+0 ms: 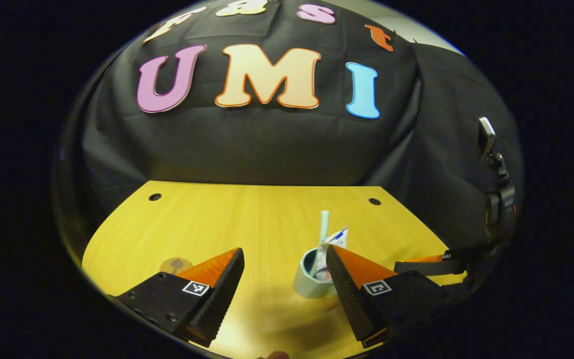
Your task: Put the toothbrush and toothpaste on the desktop into the cup, then pick up the cup and place it on the coaster on the desktop.
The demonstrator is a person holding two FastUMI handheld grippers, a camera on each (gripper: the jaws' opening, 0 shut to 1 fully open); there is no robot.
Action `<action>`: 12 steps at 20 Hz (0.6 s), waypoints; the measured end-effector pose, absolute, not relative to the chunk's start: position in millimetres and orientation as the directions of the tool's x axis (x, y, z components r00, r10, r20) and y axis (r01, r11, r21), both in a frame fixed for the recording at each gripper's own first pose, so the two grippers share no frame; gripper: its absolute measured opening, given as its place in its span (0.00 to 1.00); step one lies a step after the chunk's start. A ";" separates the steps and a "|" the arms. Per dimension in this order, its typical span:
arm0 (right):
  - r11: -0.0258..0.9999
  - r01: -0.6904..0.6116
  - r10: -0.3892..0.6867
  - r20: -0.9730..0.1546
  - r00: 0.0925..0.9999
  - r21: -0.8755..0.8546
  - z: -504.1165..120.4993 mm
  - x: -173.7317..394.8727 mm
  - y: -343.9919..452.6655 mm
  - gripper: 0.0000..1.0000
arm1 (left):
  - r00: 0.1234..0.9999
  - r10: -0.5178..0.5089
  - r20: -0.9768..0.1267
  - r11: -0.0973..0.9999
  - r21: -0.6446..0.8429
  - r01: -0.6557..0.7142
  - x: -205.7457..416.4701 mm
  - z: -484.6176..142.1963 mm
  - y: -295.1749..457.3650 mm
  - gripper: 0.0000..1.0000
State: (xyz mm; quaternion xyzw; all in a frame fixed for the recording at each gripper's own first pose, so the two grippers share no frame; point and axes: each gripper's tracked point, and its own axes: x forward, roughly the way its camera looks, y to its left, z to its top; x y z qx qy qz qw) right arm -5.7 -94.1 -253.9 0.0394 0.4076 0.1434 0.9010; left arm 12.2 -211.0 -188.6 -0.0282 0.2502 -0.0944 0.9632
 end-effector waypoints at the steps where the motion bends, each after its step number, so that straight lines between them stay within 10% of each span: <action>1: 0.954 -0.217 0.298 -0.754 0.585 0.208 -256.1 -10.0 -88.8 0.99 | 0.865 -0.169 -0.473 0.986 -0.083 0.148 9.7 -189.2 -197.5 0.95; 12: 0.973 -0.132 0.219 -0.931 0.291 0.188 -296.2 2.3 -57.1 0.92 | 0.871 0.032 -0.490 0.999 0.052 -0.008 -19.8 -203.0 -49.6 0.95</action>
